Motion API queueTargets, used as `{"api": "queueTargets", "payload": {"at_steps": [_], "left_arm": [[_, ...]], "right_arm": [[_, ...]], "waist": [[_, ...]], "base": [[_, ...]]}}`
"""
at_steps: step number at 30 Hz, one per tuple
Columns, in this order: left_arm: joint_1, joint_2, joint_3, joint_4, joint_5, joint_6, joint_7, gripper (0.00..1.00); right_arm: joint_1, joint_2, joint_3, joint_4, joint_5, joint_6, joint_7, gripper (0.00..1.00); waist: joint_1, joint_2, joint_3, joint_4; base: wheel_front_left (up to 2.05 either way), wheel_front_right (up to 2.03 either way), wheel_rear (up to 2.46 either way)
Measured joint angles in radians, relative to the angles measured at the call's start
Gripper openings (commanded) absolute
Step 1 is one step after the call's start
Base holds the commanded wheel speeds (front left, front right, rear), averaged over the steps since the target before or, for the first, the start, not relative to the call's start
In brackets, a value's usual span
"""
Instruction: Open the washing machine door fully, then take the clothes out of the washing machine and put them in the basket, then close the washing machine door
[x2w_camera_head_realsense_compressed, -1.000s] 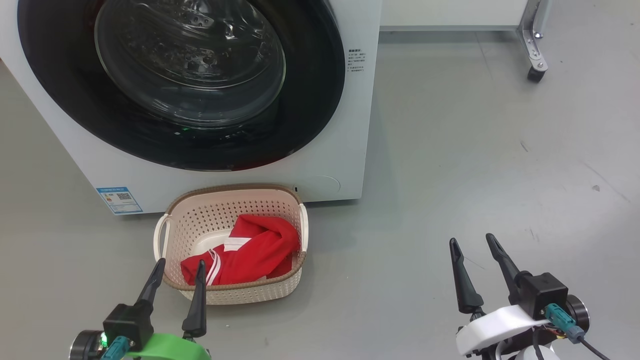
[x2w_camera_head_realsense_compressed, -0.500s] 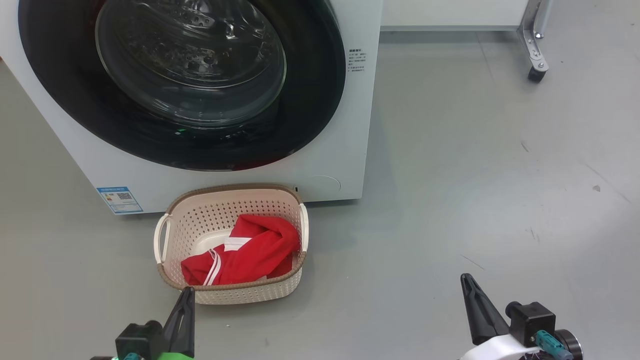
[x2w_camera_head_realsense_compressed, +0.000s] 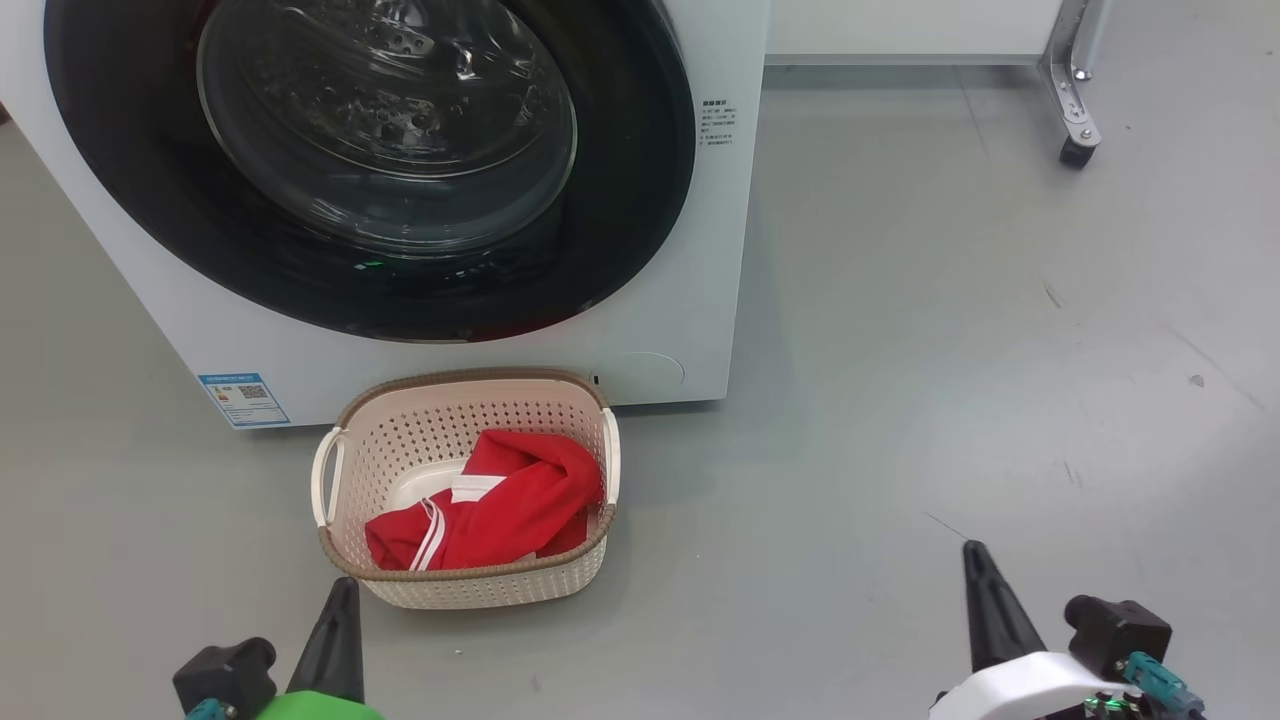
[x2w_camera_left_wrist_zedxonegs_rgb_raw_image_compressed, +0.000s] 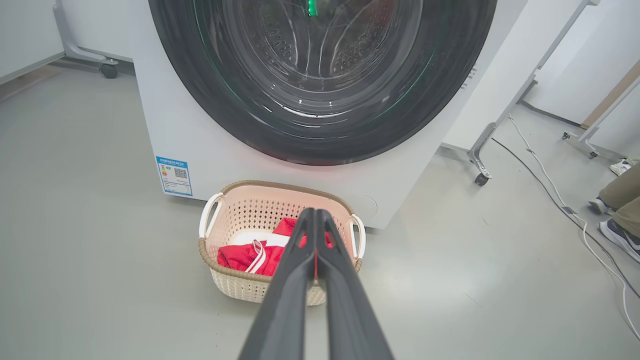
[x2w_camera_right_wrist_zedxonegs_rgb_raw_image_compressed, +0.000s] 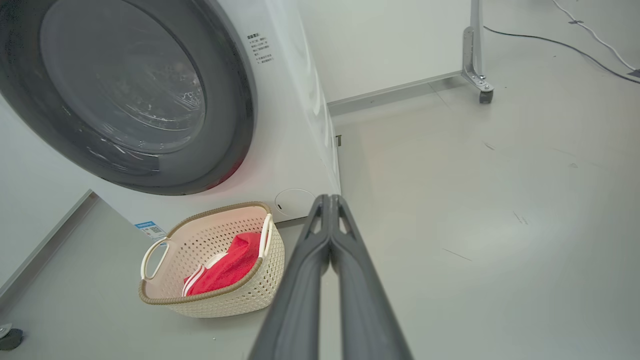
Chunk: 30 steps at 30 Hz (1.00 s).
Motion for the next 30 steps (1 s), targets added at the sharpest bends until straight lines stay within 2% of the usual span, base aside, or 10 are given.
{"api": "queueTargets", "payload": {"at_steps": [13,30], "left_arm": [[-0.003,-0.002,0.037,0.0,-0.148,-0.016,0.047,0.0],[-0.026,-0.004,0.088,0.0,-0.377,-0.05,0.109,0.0]], "right_arm": [[-0.007,-0.007,-0.038,-0.007,0.172,0.006,0.035,0.0],[-0.039,-0.027,-0.086,-0.008,0.428,0.031,0.095,0.0]], "waist": [[0.0,0.0,-0.002,0.005],[0.0,0.0,-0.006,0.011]], "base": [[0.0,0.0,0.0],[0.0,0.0,0.0]]}}
